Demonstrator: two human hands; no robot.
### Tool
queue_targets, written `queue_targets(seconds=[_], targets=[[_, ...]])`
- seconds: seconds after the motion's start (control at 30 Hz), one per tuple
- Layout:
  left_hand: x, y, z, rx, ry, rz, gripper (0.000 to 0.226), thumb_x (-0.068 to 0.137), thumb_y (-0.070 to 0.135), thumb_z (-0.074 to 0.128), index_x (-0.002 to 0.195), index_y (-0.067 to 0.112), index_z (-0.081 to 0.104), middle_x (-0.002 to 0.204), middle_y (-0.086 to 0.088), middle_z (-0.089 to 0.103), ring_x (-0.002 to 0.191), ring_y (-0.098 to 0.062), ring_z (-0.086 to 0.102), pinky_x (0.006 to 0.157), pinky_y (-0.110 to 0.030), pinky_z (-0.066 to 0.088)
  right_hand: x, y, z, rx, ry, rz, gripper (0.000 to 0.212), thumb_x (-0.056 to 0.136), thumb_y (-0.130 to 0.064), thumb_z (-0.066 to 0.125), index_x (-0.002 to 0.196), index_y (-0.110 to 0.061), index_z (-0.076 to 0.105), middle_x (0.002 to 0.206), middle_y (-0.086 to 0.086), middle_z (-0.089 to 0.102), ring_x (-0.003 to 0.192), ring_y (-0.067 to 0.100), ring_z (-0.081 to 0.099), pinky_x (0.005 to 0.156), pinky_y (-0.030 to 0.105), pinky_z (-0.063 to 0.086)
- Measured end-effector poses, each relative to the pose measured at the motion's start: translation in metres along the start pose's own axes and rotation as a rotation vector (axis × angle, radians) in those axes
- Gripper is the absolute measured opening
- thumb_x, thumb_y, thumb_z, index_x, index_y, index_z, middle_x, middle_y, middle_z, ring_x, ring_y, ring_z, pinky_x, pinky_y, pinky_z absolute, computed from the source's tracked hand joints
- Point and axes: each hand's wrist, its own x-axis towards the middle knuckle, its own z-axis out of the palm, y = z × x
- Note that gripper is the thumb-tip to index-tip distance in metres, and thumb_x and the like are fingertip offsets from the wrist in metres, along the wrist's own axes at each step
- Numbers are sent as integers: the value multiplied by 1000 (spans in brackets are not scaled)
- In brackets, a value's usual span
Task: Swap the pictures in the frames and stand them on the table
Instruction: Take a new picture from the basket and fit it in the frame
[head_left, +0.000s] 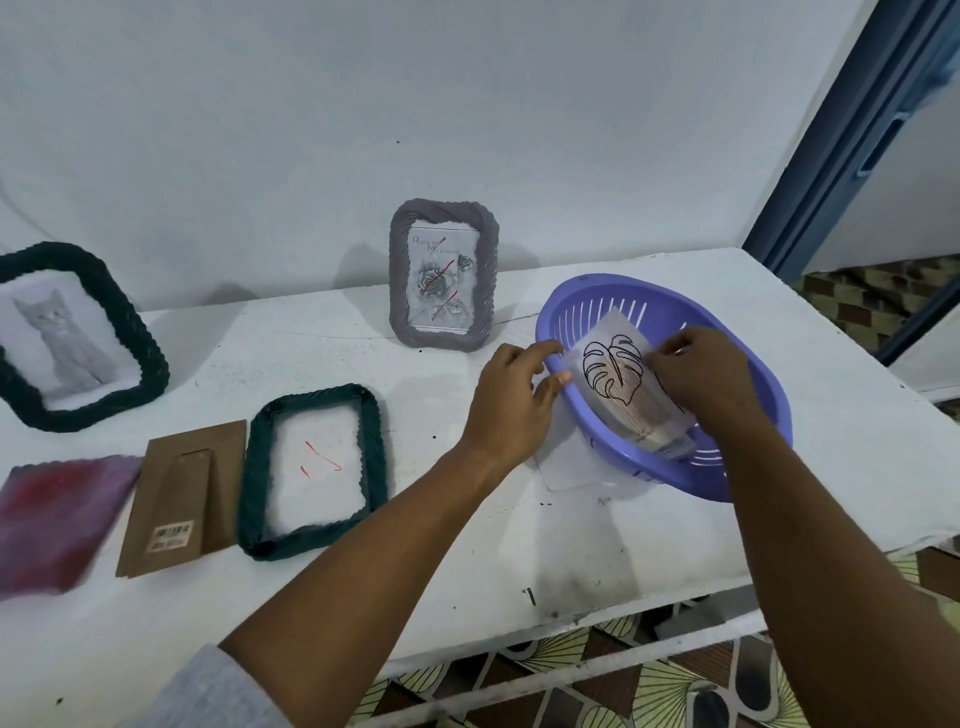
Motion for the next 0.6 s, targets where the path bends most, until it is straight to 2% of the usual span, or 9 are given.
queue_targets(seconds=[0.07, 0.13, 0.17, 0.23, 0.33, 0.47, 0.53, 0.6], targets=[[4, 6, -4, -71, 46, 33, 26, 94, 28, 55, 120, 22, 60, 99, -6, 63, 81, -14, 59, 74, -19, 46, -8, -8, -9, 328, -77, 36, 14, 84, -25, 70, 83, -12, 64, 83, 6, 65, 73, 22, 60, 61, 28, 45], [9, 16, -7, -208, -7, 14, 27, 95, 28, 55, 121, 26, 57, 94, -3, 65, 79, -17, 64, 76, -30, 54, -20, -16, -15, 588, -233, 70, 14, 87, -24, 67, 85, -11, 62, 81, 6, 67, 70, 20, 63, 56, 27, 49], [10, 22, -8, -273, -42, -15, 28, 95, 29, 54, 123, 29, 55, 93, -2, 65, 77, -20, 66, 76, -35, 56, -26, -19, -17, 667, -313, 78, 14, 89, -23, 64, 89, -9, 62, 82, 6, 69, 70, 20, 64, 56, 27, 51], [12, 32, -10, -387, -108, -107, 28, 96, 30, 52, 124, 34, 51, 91, 0, 63, 72, -21, 68, 75, -38, 58, -35, -22, -16, 783, -422, 80, 19, 93, -24, 58, 95, -7, 65, 88, 6, 72, 79, 21, 69, 69, 32, 55], [13, 36, -14, -444, -157, -161, 26, 95, 33, 52, 121, 29, 57, 87, 4, 61, 69, -19, 66, 74, -39, 60, -44, -21, -11, 871, -475, 94, 24, 98, -22, 48, 107, -6, 64, 103, 12, 72, 97, 28, 69, 88, 42, 52], [13, 32, -17, -379, -133, -182, 21, 90, 23, 62, 110, 16, 65, 90, 0, 64, 68, -25, 71, 76, -42, 59, -50, -25, -7, 868, -476, 81, 21, 99, -13, 45, 113, -8, 61, 100, 11, 73, 95, 27, 70, 89, 42, 53], [13, 29, -18, -363, -106, -198, 14, 87, 15, 65, 101, 15, 67, 87, 1, 64, 68, -26, 71, 78, -43, 58, -52, -27, -7, 873, -461, 70, 21, 98, -10, 45, 114, -7, 60, 98, 11, 74, 94, 27, 70, 89, 40, 53], [13, 27, -19, -327, -84, -198, 13, 84, 16, 67, 97, 18, 70, 87, 1, 66, 76, -24, 71, 80, -42, 57, -53, -31, -7, 873, -464, 54, 22, 98, -9, 46, 116, -5, 59, 98, 13, 73, 93, 28, 70, 88, 39, 54]])
